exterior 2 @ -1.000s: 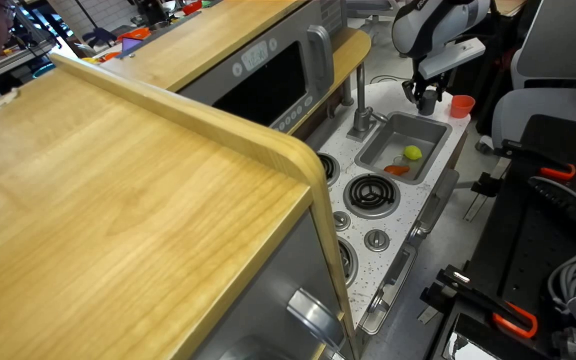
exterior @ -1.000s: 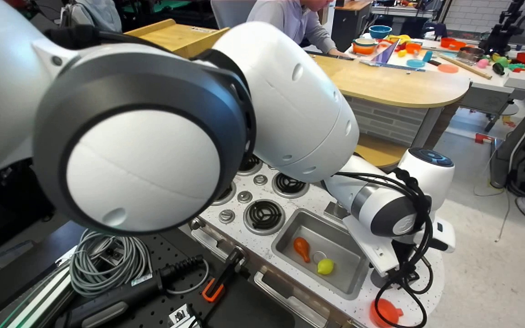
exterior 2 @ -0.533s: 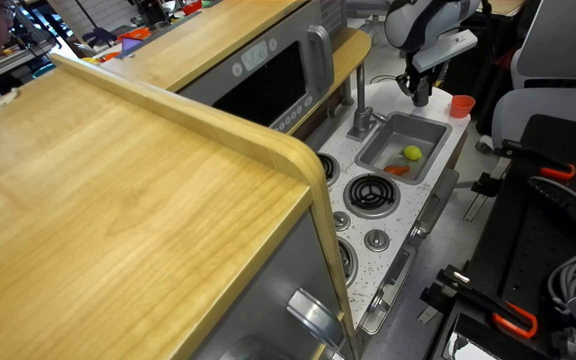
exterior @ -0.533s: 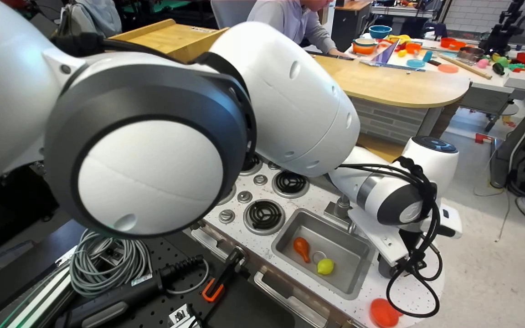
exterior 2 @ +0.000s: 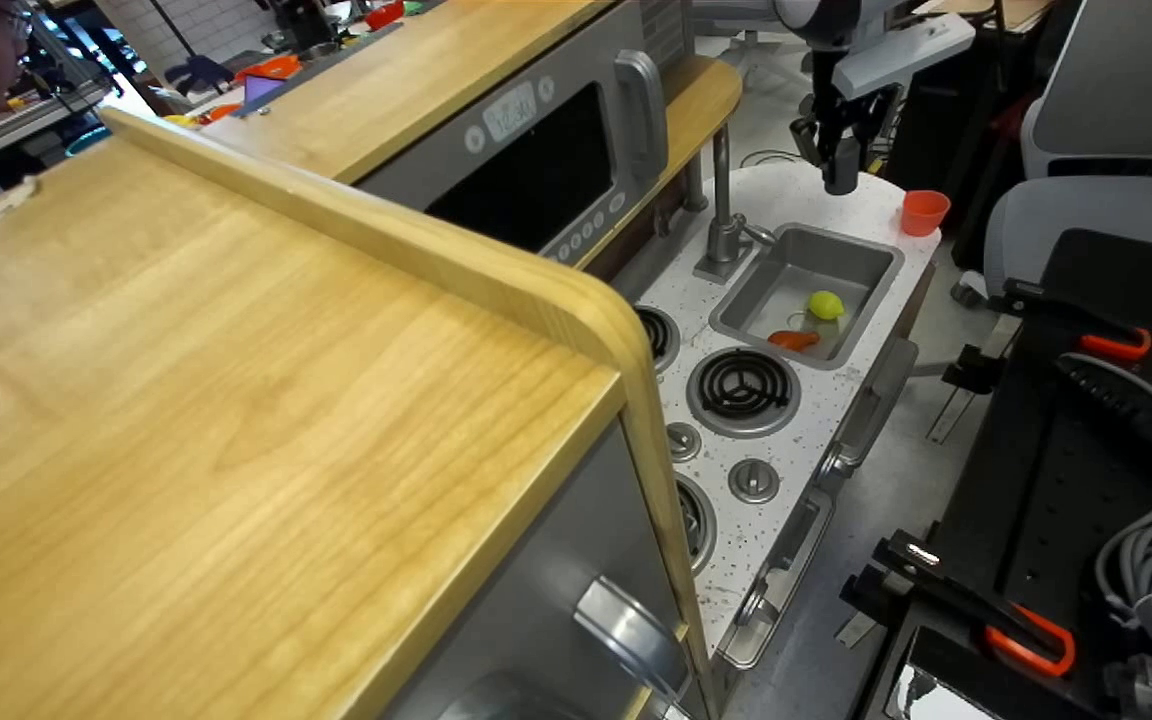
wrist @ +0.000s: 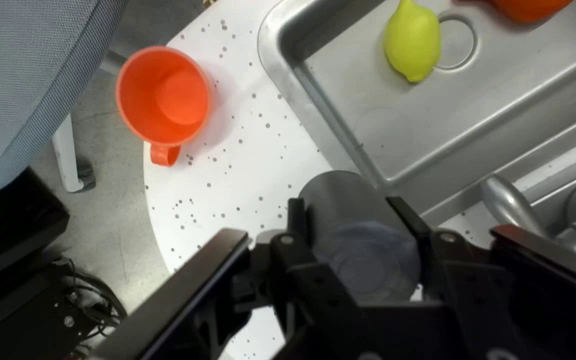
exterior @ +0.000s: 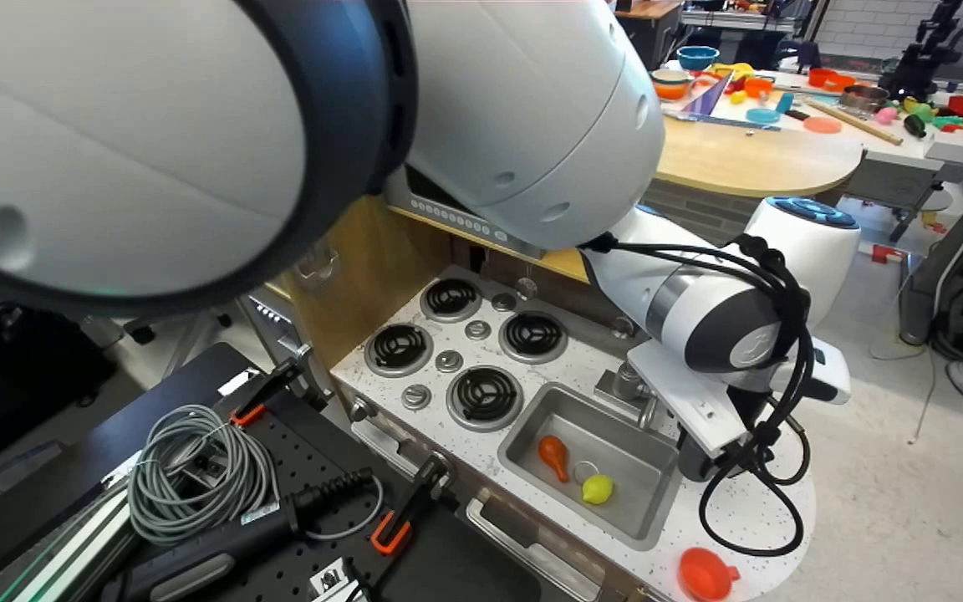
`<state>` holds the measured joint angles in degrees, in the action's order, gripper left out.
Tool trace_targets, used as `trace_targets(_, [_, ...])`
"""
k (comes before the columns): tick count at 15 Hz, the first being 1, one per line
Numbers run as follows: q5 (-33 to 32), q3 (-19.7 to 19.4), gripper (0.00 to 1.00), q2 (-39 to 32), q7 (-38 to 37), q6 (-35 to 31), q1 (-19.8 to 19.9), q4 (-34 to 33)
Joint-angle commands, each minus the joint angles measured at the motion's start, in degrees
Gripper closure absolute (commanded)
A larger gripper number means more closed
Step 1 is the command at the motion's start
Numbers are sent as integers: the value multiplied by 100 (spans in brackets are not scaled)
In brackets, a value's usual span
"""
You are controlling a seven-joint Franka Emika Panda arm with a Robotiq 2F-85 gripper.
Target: Take the grey cylinder out of the orange mug then place it back in the orange mug
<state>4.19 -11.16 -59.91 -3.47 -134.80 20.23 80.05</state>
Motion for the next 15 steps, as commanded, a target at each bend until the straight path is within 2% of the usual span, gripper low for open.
trace_targets(1, [2,-114,82,755,-75,-269,-59,1130])
trace_targets(7, [-153,-587,82,978,-515,-998,-200,1809])
trace_targets(15, [-121,-822,82,834,-876,-973,-185,2014])
